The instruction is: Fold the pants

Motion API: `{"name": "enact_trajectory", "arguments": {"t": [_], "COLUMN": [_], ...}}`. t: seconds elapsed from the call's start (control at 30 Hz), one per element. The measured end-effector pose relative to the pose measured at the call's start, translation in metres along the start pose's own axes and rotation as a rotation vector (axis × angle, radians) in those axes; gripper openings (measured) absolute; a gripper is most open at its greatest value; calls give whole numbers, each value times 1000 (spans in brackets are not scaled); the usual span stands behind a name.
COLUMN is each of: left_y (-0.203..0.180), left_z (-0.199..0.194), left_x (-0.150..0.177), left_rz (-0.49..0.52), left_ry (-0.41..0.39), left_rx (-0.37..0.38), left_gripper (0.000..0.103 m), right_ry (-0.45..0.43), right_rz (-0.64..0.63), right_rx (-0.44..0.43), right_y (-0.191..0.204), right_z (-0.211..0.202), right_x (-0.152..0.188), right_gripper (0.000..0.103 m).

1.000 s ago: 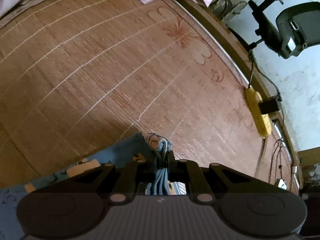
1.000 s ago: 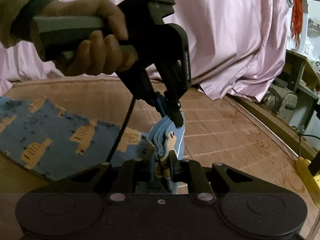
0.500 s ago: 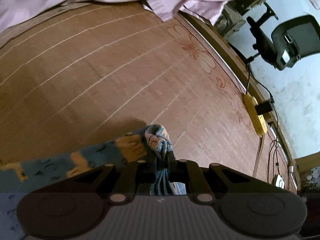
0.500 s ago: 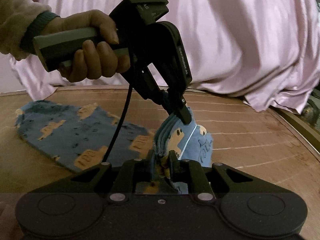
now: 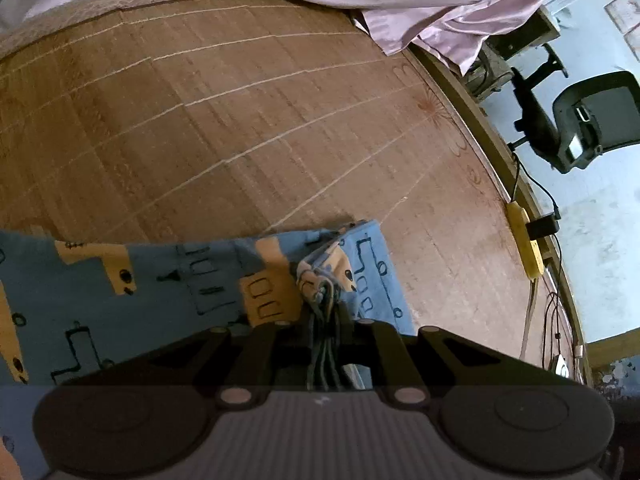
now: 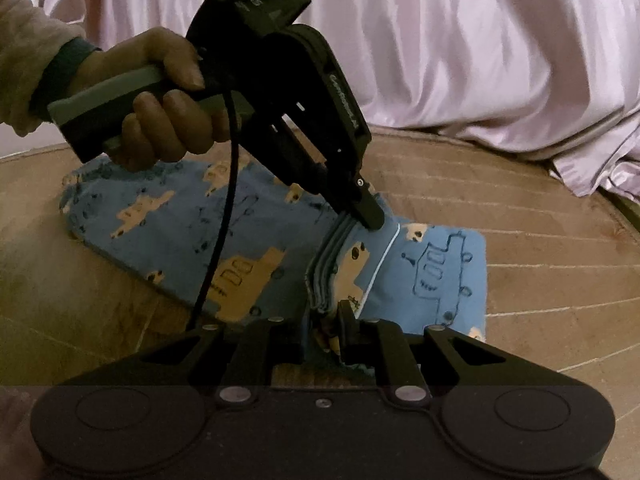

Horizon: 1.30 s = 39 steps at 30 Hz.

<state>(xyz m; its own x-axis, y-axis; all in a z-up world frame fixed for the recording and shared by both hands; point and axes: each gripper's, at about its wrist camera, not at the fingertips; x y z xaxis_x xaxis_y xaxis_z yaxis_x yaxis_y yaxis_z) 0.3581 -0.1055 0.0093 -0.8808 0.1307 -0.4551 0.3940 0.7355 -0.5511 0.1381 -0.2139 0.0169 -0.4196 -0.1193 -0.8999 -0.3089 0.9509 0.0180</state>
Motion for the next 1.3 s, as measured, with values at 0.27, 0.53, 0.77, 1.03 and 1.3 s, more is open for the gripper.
{"name": "enact_trajectory", "arguments": {"t": [0.27, 0.53, 0.77, 1.03, 1.3], "left_y": [25, 25, 36, 75, 107], "left_z": [3, -6, -33, -71, -101], "left_x": [7, 5, 2, 1, 11], "left_rz": [-2, -16, -18, -87, -112], "left_ry": [-4, 11, -4, -17, -43], "left_rx": [72, 74, 57, 47, 3], "left_gripper": [10, 10, 10, 10, 10], "right_ry": [7, -23, -52, -66, -45], "right_rz": [-18, -4, 8, 32, 23], "right_rx": [7, -37, -118, -269, -356], "right_y": [3, 3, 18, 46, 74], "right_z": [-1, -10, -5, 16, 29], "right_x": [-3, -19, -37, -49, -58], "right_gripper": [15, 15, 15, 15, 15]}}
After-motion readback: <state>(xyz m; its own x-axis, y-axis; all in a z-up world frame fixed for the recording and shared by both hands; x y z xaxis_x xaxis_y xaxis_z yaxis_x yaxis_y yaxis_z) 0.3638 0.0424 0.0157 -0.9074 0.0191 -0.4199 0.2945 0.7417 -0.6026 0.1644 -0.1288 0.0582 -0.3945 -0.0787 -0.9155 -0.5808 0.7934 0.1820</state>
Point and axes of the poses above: each gripper's, at about its wrist camera, not at the fingertips, and z roughly the way its jaws point, y to its left, x to its underside, and after that the axes turned 14 degrees about -y, right-handed
